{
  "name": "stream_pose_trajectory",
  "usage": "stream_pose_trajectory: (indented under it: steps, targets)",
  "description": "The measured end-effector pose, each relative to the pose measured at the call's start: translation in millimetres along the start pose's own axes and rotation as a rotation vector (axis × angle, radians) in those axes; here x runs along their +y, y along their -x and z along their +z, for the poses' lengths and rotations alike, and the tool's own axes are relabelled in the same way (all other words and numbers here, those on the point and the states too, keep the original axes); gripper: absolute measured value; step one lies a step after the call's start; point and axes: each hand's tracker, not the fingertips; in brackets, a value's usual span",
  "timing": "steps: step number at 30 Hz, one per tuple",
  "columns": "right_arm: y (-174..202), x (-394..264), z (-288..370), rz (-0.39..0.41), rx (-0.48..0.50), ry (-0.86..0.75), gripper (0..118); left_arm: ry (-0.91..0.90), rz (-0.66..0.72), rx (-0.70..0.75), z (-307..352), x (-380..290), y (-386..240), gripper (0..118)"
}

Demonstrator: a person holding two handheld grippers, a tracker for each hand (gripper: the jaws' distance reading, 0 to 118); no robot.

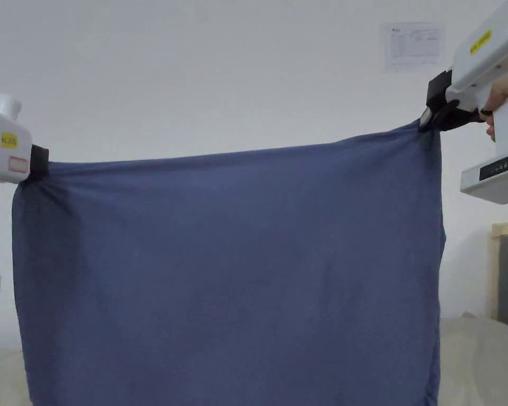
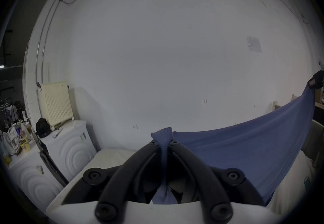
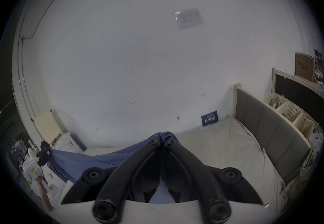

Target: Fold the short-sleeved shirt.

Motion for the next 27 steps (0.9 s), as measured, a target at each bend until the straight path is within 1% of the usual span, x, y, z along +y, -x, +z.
stream_pose_trajectory:
  steps: [2,3,4,6,7,9,10,11,14,15,17,19,21,22,23,24,25,27]
  targets:
    - [8,16,1,0.029,-0.023,-0.019,2,-0.092,0.013,0.017,-4,17,-1,4]
    - [11,21,1,0.047,-0.026,-0.02,2,-0.079,-0.023,0.031,-11,26,-2,4]
    - [11,25,0,0.052,-0.018,-0.027,2,-0.075,-0.016,0.047,-16,34,-3,4]
    - [8,26,-8,0.021,-0.019,-0.031,2,-0.079,-0.007,0.033,-22,42,-3,4]
    - [5,24,-14,0.012,-0.024,-0.032,2,-0.113,0.01,0.021,-25,41,-4,4]
    - [-4,21,-32,0.002,-0.029,-0.019,2,-0.077,-0.029,0.024,-37,36,-7,4]
    - [-9,15,-39,-0.009,-0.018,-0.013,2,-0.067,-0.04,0.029,-58,36,-1,4]
    - [-11,11,-46,-0.014,-0.011,0.009,2,-0.039,-0.05,0.029,-65,29,-1,4]
    - [-19,-13,-70,0.021,-0.02,0.047,2,-0.03,-0.031,0.018,-76,-5,0,4]
    - [-24,-26,-76,0.022,-0.018,0.054,2,-0.02,-0.015,0.008,-82,-20,0,4]
    - [-35,-51,-89,0.025,0.0,0.106,2,0.057,-0.008,0.01,-92,-52,0,4]
    - [-47,-79,-100,0.011,0.004,0.15,2,0.119,0.002,-0.026,-82,-94,-4,4]
    - [-60,-116,-103,-0.028,-0.012,0.15,2,0.162,0.029,-0.049,-83,-137,-4,4]
    - [-67,-133,-105,-0.051,0.004,0.167,2,0.192,0.021,-0.044,-78,-160,-7,4]
    - [-73,-152,-107,-0.058,0.028,0.202,2,0.199,0.023,-0.034,-75,-181,-10,4]
    - [-73,-179,-100,-0.045,0.03,0.247,2,0.246,0.001,-0.05,-71,-205,-12,4]
    - [-77,-205,-97,-0.028,0.016,0.288,2,0.257,0.021,-0.047,-67,-228,-13,4]
    - [-88,-252,-100,-0.021,-0.028,0.344,2,0.339,0.009,-0.089,-45,-270,-22,4]
